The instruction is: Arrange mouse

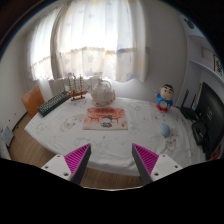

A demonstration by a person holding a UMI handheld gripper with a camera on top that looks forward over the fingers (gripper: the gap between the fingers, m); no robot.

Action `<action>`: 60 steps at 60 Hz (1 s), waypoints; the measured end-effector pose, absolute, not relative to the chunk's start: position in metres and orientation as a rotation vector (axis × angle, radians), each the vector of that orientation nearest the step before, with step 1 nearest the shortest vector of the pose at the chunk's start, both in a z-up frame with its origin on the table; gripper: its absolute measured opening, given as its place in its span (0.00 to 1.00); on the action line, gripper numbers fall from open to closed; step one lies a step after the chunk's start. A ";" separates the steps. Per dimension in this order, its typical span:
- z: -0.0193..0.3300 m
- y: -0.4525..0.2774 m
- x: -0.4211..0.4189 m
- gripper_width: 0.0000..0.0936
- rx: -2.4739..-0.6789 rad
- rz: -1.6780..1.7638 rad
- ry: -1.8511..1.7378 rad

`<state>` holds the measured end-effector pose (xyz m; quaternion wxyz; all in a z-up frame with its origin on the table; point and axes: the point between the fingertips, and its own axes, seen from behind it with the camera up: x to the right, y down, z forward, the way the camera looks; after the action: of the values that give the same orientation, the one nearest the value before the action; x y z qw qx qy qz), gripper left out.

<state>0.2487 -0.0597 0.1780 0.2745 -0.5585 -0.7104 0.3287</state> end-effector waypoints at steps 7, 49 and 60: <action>0.167 0.025 0.234 0.91 -1.530 0.788 -1.799; 0.041 0.214 0.088 0.91 -1.644 0.754 -1.565; 0.010 0.225 0.026 0.91 -1.645 0.762 -1.593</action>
<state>0.0264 0.2249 0.0100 0.3561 -0.6368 -0.6169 0.2951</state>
